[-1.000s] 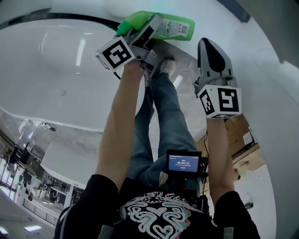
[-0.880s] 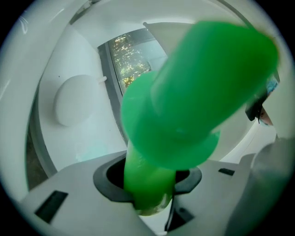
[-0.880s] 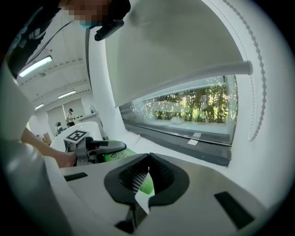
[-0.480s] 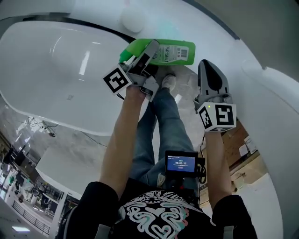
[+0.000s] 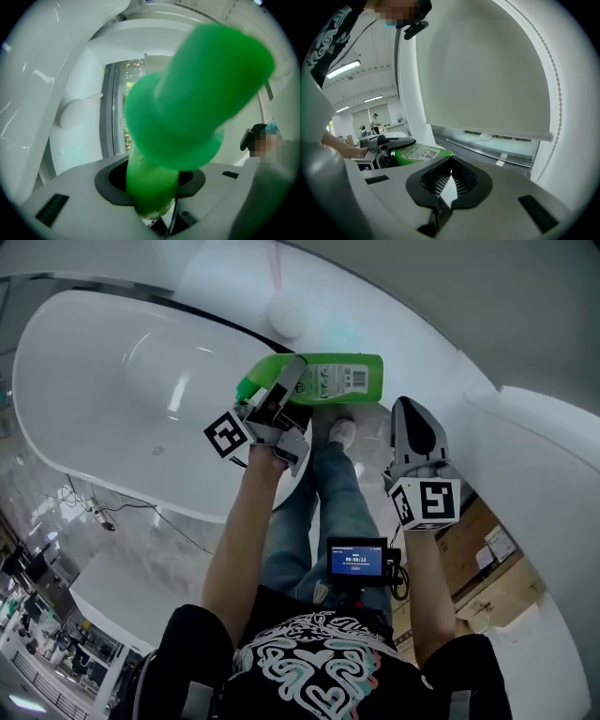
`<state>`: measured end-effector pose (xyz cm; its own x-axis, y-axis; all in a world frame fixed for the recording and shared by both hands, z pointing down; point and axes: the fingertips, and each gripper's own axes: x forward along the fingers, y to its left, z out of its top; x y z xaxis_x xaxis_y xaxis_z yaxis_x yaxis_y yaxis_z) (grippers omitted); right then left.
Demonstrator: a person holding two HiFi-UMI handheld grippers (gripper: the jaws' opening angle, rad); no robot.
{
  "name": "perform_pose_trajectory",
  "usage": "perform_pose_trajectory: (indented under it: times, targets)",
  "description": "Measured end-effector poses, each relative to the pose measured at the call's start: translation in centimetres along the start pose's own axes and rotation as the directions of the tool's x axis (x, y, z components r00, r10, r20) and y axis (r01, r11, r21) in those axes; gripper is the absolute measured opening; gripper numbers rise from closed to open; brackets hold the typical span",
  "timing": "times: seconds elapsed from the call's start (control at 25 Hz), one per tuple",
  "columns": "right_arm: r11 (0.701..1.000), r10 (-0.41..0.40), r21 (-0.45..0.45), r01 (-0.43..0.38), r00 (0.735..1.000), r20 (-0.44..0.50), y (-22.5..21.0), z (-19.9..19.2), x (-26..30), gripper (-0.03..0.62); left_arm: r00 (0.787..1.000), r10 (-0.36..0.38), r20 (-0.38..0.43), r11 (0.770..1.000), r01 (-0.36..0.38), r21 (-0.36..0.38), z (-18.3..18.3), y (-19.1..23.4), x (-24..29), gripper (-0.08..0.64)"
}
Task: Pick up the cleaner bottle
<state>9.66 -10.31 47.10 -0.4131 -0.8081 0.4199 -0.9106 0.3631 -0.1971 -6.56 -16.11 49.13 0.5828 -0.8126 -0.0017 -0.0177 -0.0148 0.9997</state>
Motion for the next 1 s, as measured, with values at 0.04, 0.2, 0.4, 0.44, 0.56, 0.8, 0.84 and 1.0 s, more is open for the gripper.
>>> perform_pose_trajectory:
  times: [0.04,0.2,0.4,0.44,0.56,0.8,0.84,1.0]
  targets:
    - [1.0,-0.003,-0.002,0.003,1.0,0.003,0.6,0.3,-0.3,0.028,1.0,-0.004,0.006,1.0,0.004,-0.005,0.4,-0.6,-0.5,0.186]
    - [0.999,-0.022,-0.023,0.023,0.999,0.027,1.3,1.7,-1.9,0.028,0.999,-0.03,0.021,0.999,0.03,-0.016,0.6,-2.8,-1.1,0.186]
    - [0.998,-0.051,-0.031,0.052,0.998,0.047,2.6,5.2,-3.6,0.028,0.998,-0.048,0.049,0.998,0.051,-0.049,1.7,-6.9,-2.4,0.186]
    - [0.998,-0.059,-0.032,0.06,0.997,0.052,2.8,5.9,-3.8,0.028,0.997,-0.051,0.052,0.997,0.054,-0.057,1.9,-7.6,-2.5,0.186]
    - [0.996,-0.08,-0.039,0.083,0.994,0.07,2.9,7.8,-4.7,0.028,0.996,-0.063,0.058,0.994,0.068,-0.087,2.1,-9.3,-3.0,0.186]
    - [0.993,-0.104,-0.037,0.108,0.99,0.099,3.0,10.1,-5.9,0.028,0.996,-0.07,0.063,0.986,0.079,-0.144,1.8,-11.6,-4.3,0.186]
    - [0.993,-0.108,-0.036,0.112,0.989,0.103,3.1,10.6,-6.1,0.026,0.995,-0.073,0.065,0.984,0.083,-0.156,1.9,-12.3,-4.5,0.186]
    - [0.992,-0.117,-0.04,0.122,0.987,0.114,3.1,12.2,-6.8,0.028,0.995,-0.075,0.073,0.981,0.087,-0.171,1.9,-14.2,-4.7,0.186]
